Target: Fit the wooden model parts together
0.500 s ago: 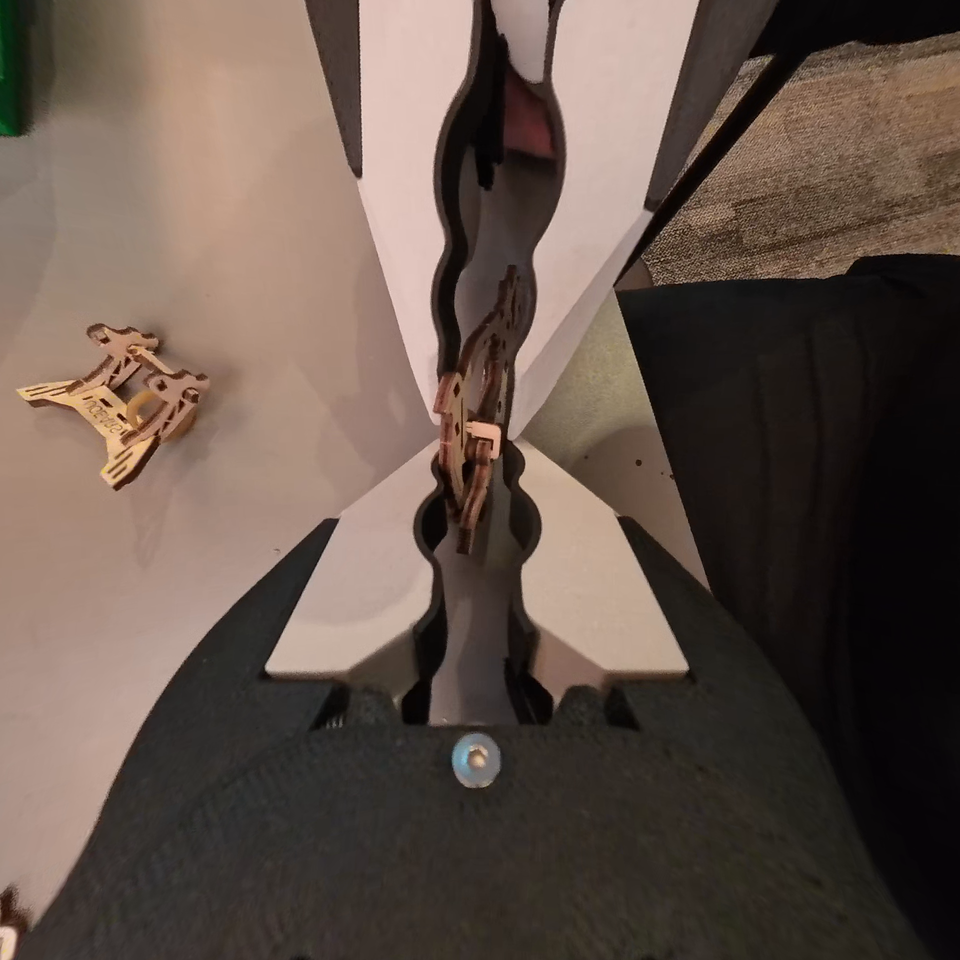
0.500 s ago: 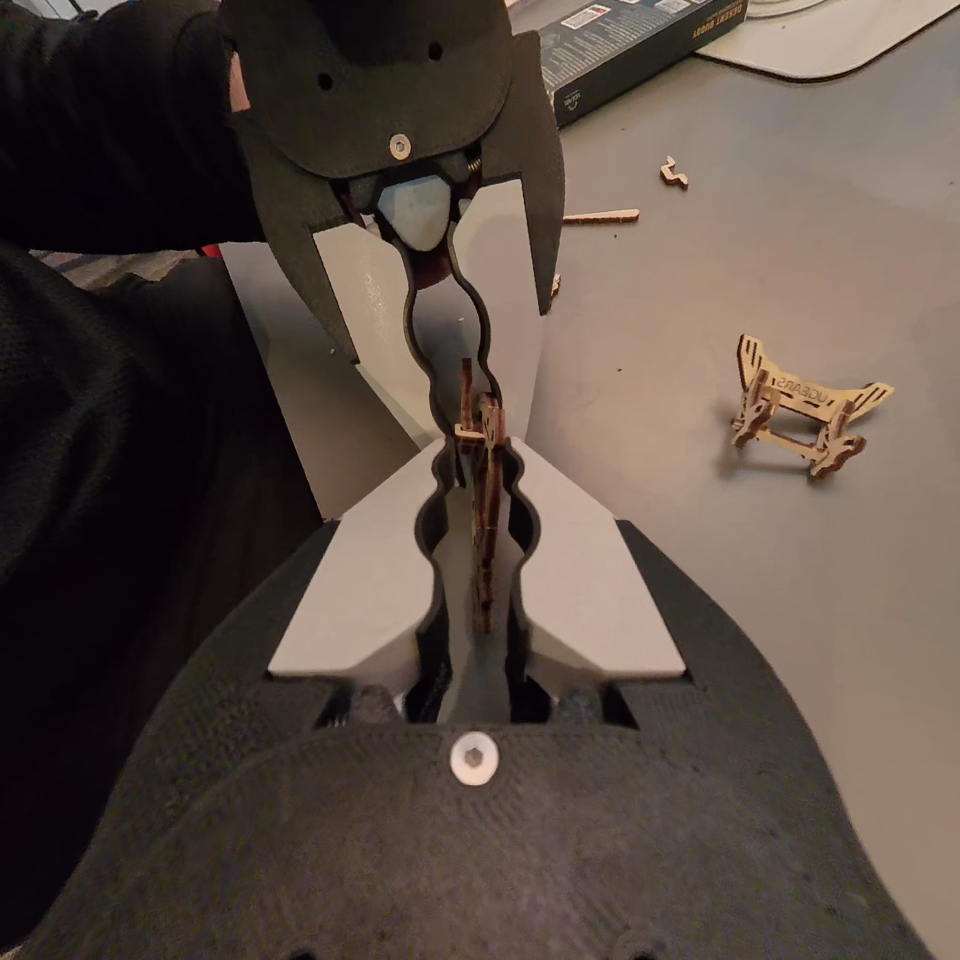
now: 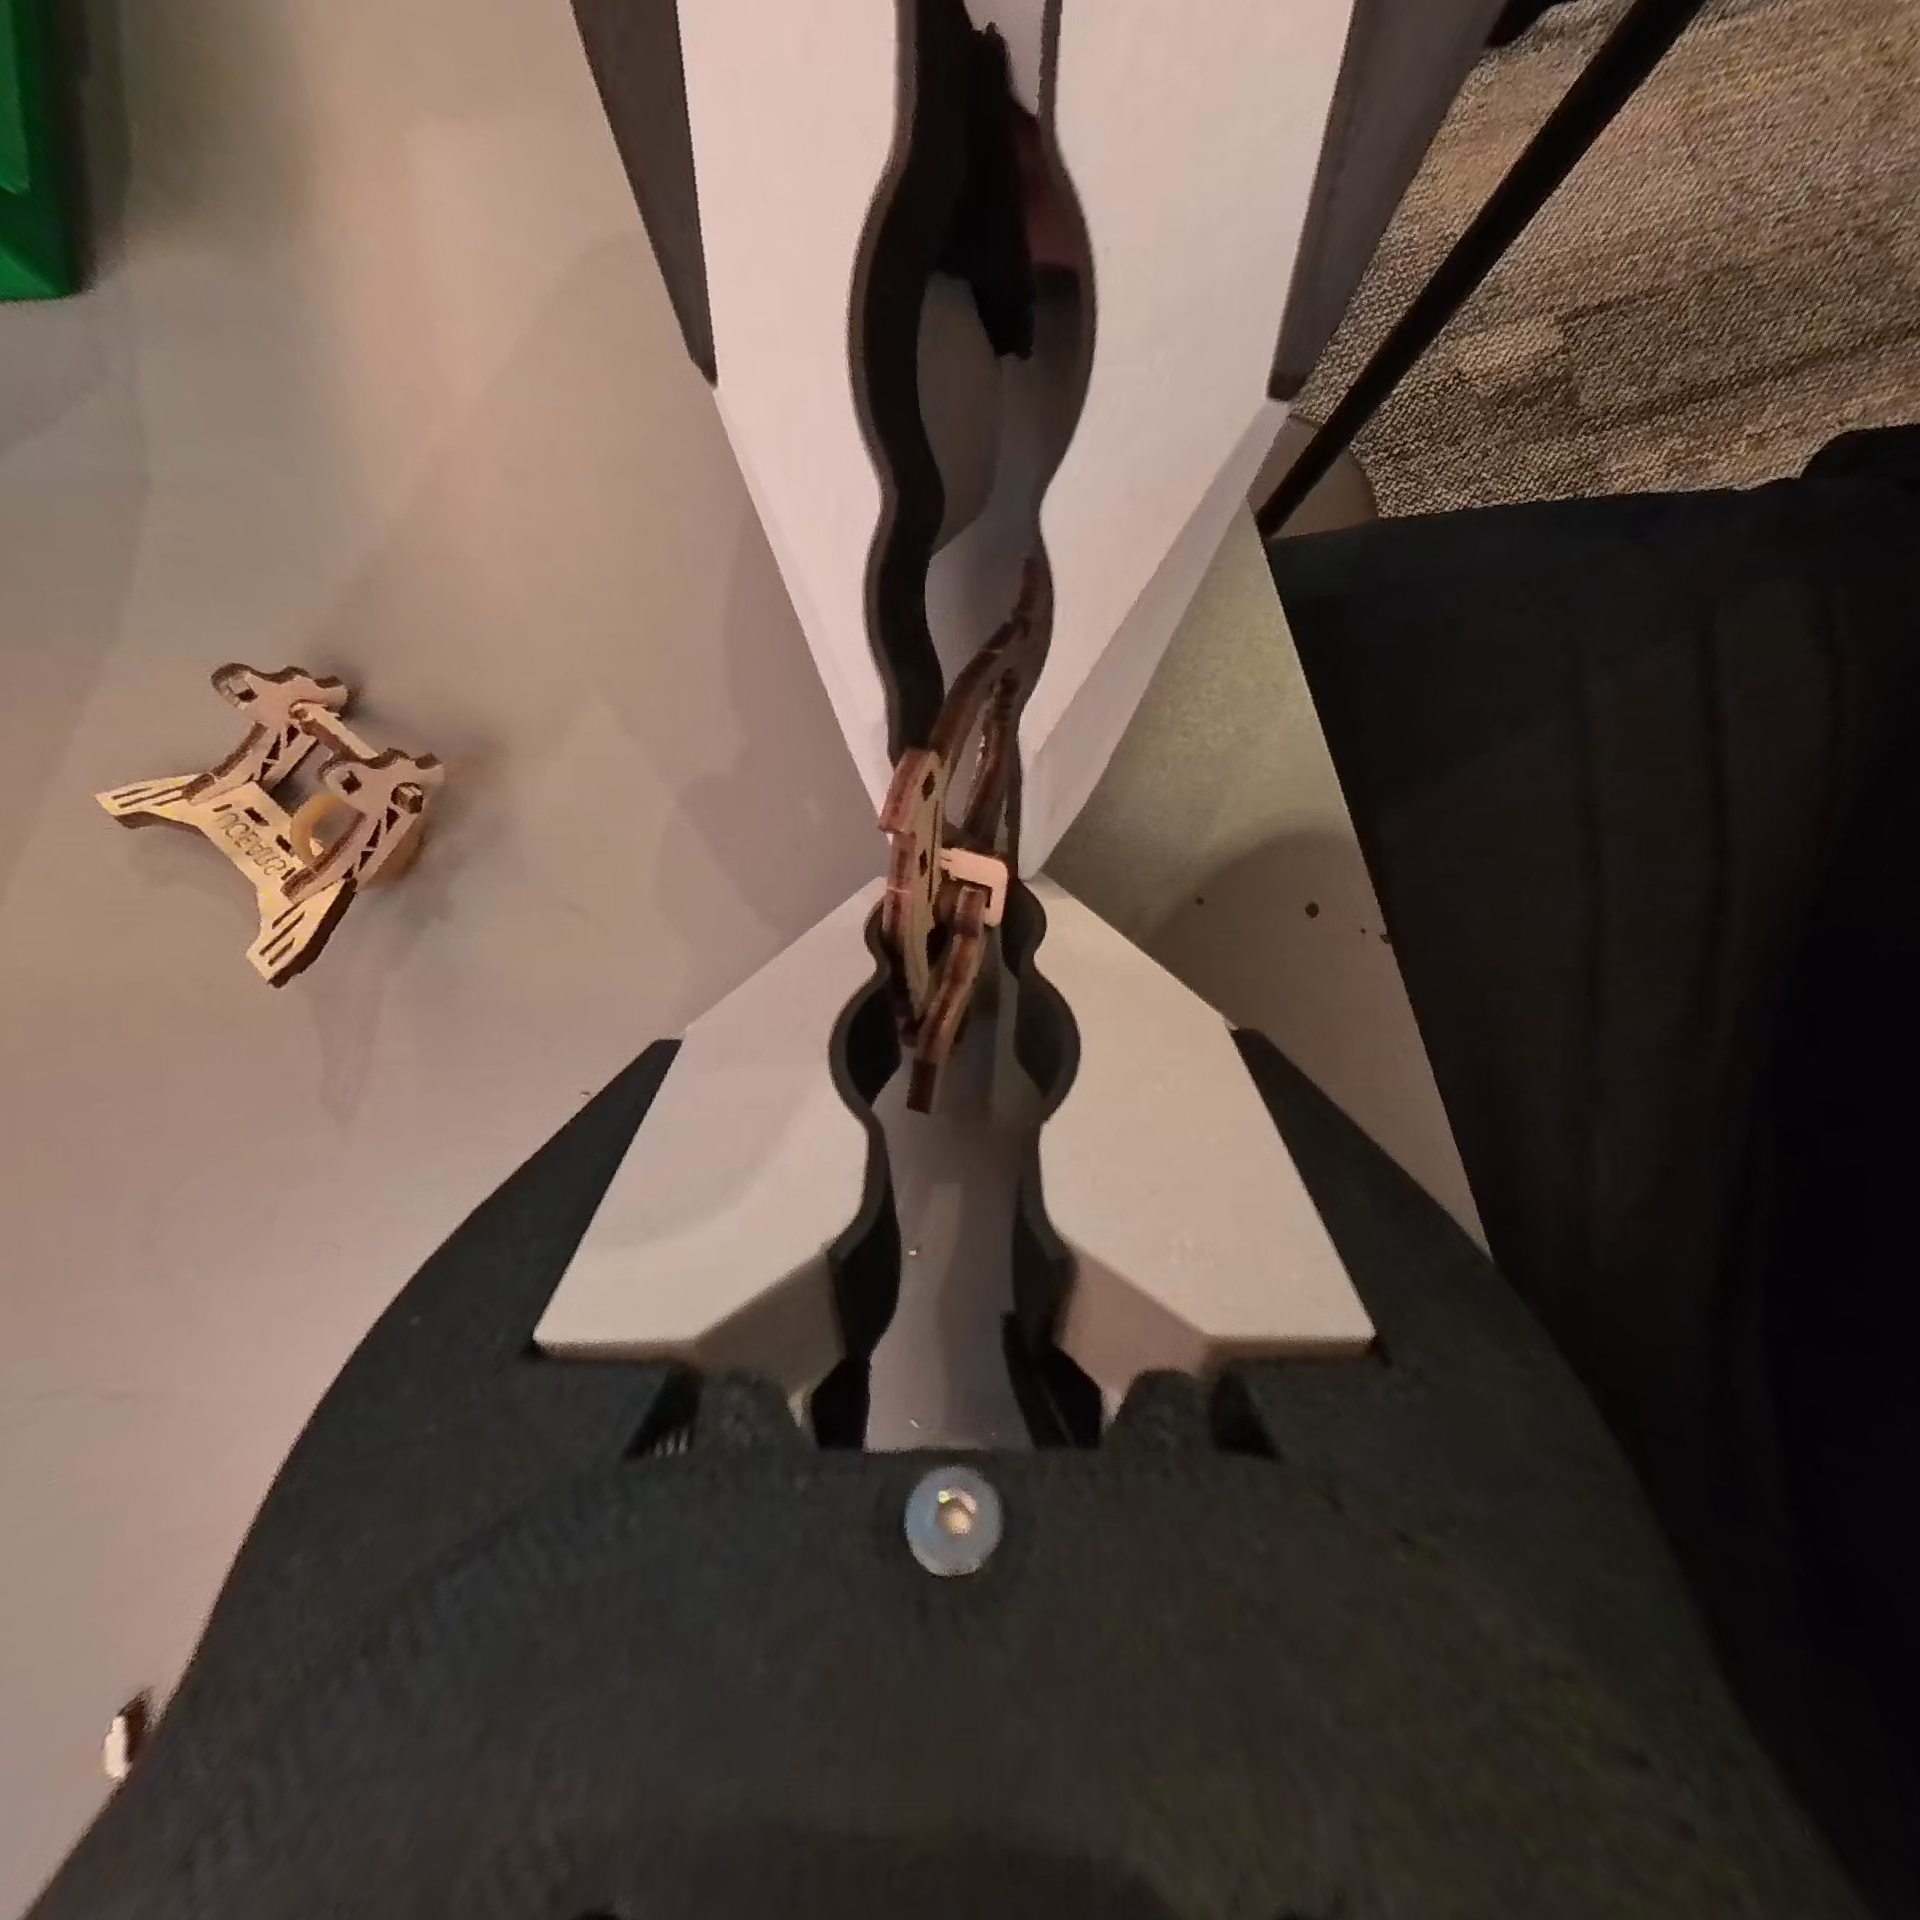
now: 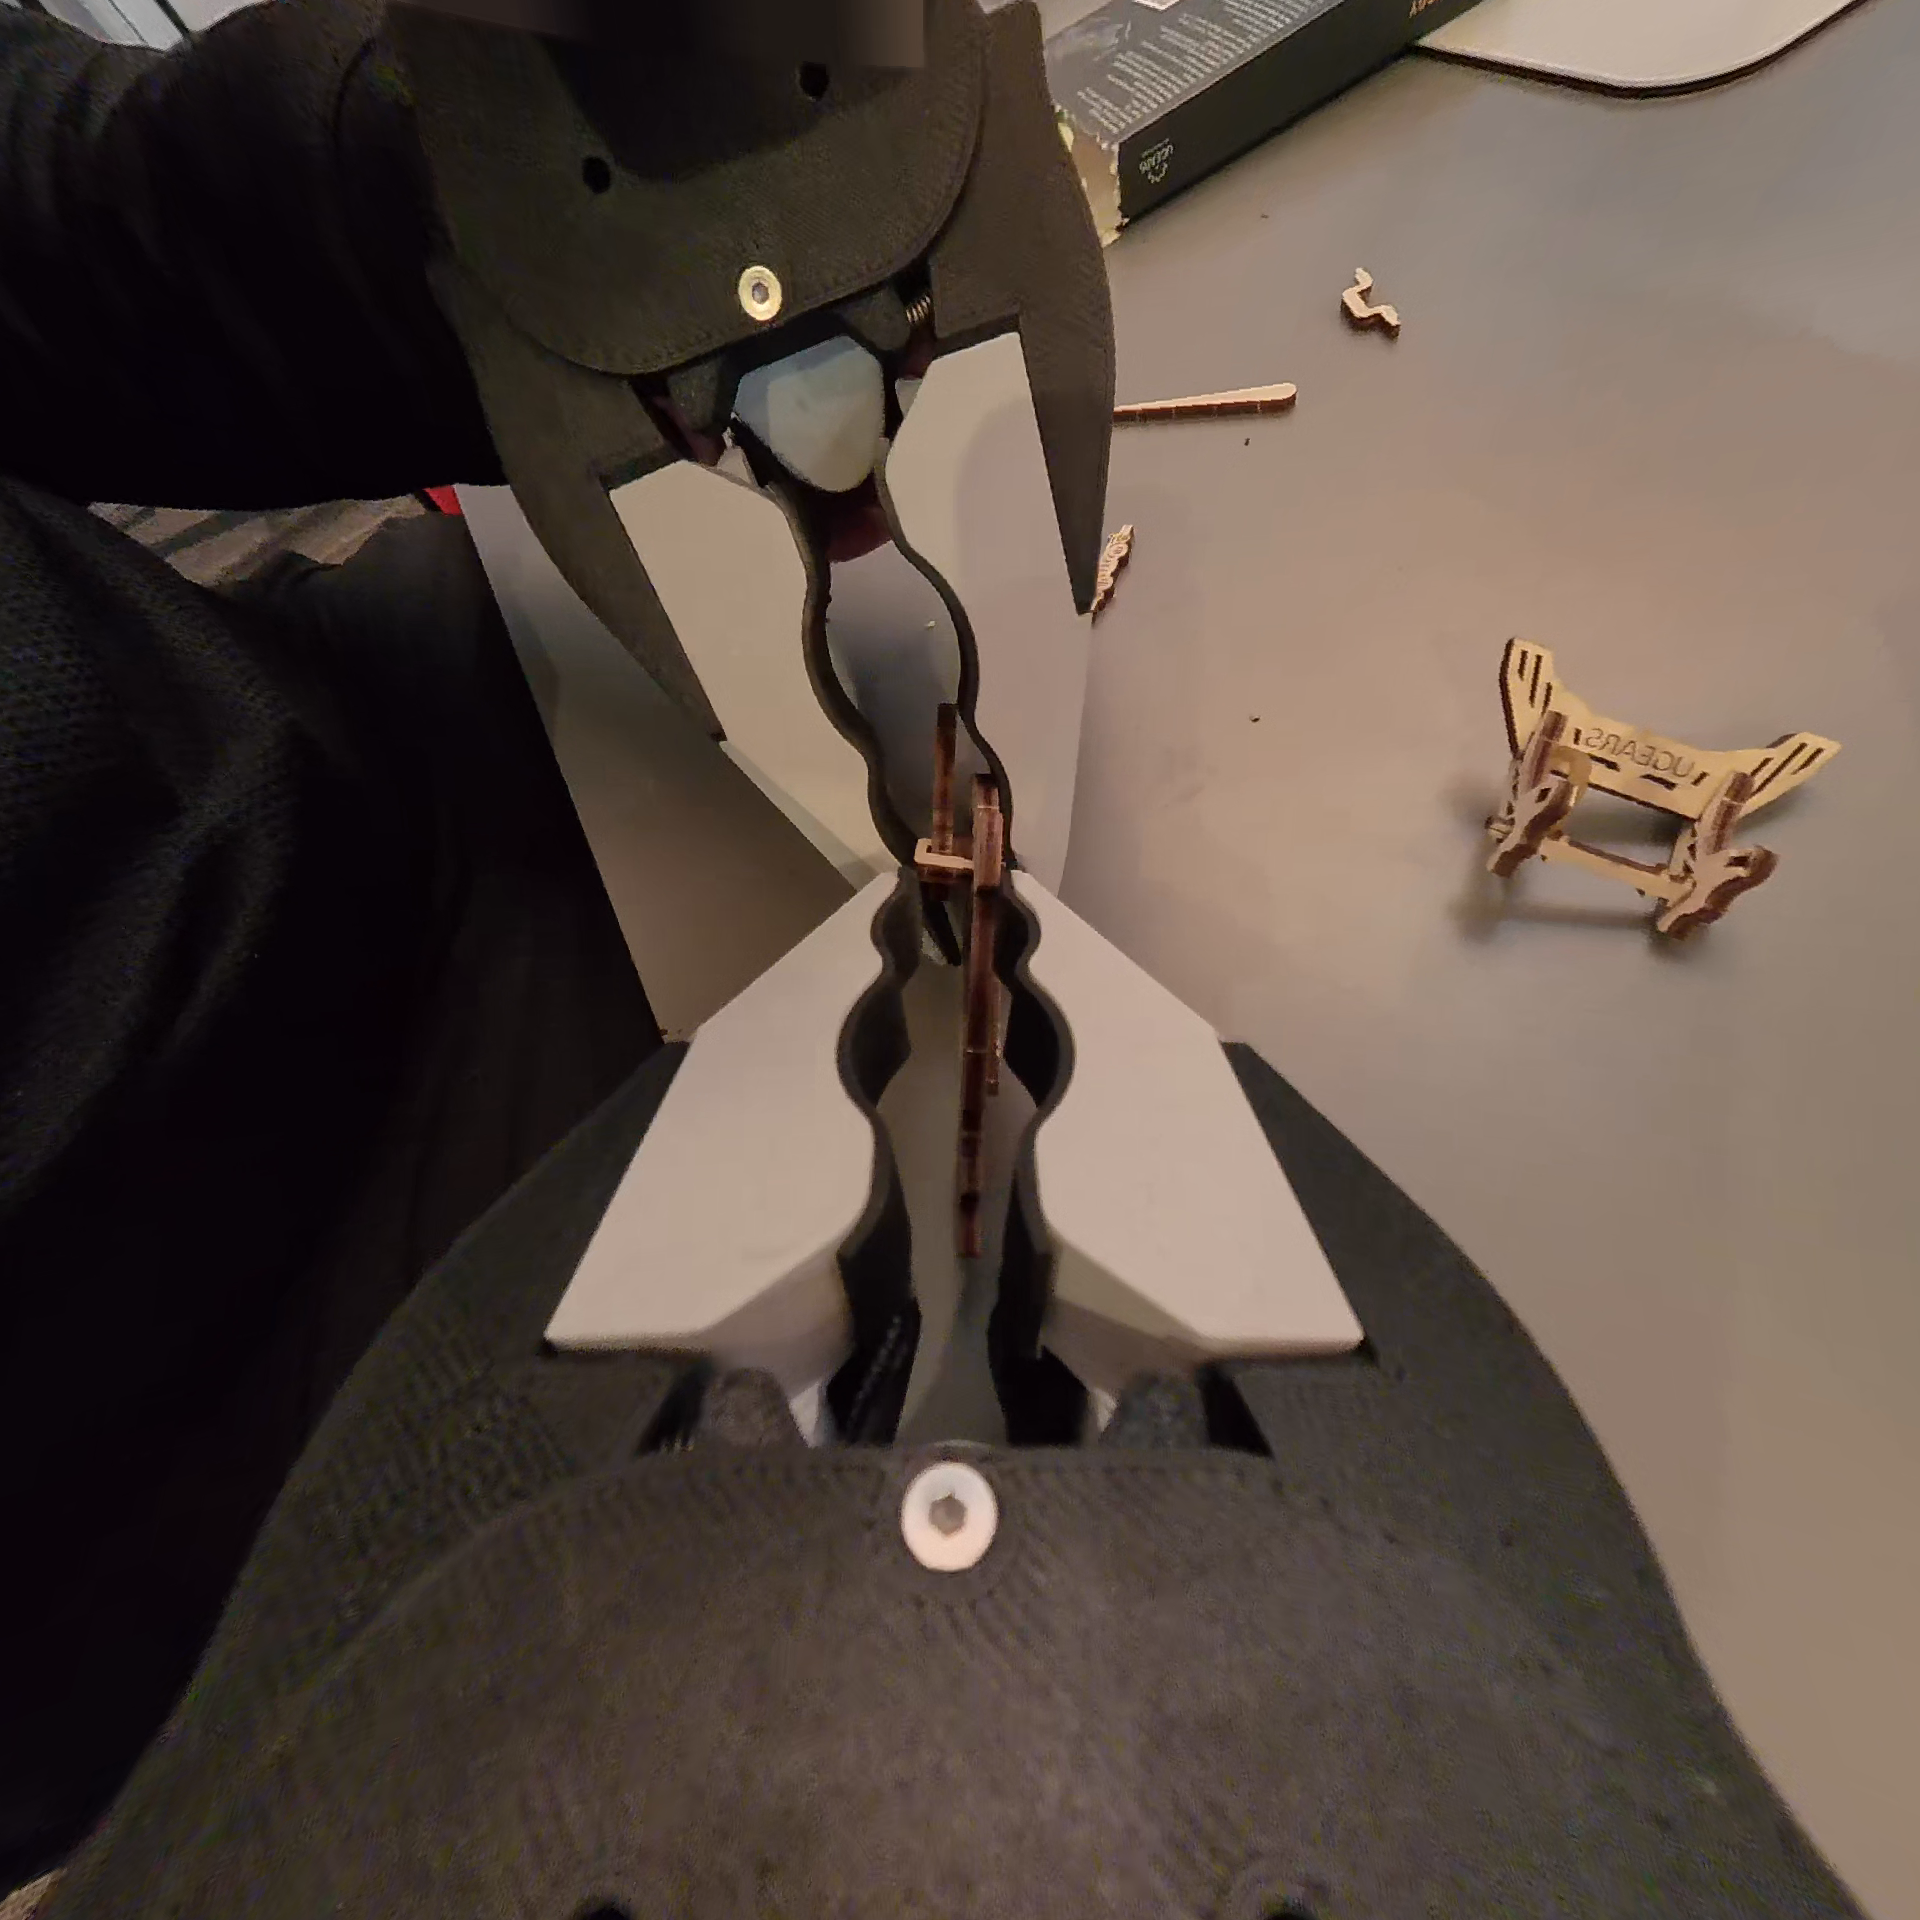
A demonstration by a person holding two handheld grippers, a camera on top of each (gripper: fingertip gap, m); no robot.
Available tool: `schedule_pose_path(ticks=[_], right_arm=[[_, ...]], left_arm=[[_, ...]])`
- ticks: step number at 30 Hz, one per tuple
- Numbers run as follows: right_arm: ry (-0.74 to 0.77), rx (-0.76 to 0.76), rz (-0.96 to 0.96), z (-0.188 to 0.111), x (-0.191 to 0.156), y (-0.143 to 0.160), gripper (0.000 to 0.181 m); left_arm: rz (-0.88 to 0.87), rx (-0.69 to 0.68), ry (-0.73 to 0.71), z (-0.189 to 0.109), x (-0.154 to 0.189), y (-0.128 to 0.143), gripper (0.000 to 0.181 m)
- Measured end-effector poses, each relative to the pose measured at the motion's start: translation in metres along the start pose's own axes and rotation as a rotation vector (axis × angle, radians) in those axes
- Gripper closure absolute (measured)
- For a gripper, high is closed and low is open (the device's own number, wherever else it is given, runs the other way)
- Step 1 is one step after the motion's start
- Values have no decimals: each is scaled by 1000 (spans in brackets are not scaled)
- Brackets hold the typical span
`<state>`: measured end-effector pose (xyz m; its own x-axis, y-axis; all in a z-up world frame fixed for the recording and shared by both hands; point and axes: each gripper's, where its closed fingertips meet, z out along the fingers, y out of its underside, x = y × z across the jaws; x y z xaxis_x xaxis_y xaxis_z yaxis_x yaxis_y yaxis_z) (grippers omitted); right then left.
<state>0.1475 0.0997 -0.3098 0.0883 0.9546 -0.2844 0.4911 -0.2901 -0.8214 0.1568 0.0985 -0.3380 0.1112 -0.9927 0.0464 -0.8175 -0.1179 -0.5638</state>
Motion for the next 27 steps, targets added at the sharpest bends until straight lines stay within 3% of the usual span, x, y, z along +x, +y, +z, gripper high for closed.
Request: schedule_pose_path(ticks=[1, 15, 19, 27], right_arm=[[0, -1, -3, 0, 0, 0, 171], [-36, -2, 12, 1, -2, 0, 171], [-46, 13, 11, 1, -4, -3, 162], [-8, 5, -1, 2, -1, -2, 171]], left_arm=[[-6, 2, 2, 0, 0, 0, 167], [-22, 2, 37, -1, 3, 1, 167], [-34, 9, 43, -1, 2, 1, 167], [19, -23, -4, 0, -1, 2, 167]])
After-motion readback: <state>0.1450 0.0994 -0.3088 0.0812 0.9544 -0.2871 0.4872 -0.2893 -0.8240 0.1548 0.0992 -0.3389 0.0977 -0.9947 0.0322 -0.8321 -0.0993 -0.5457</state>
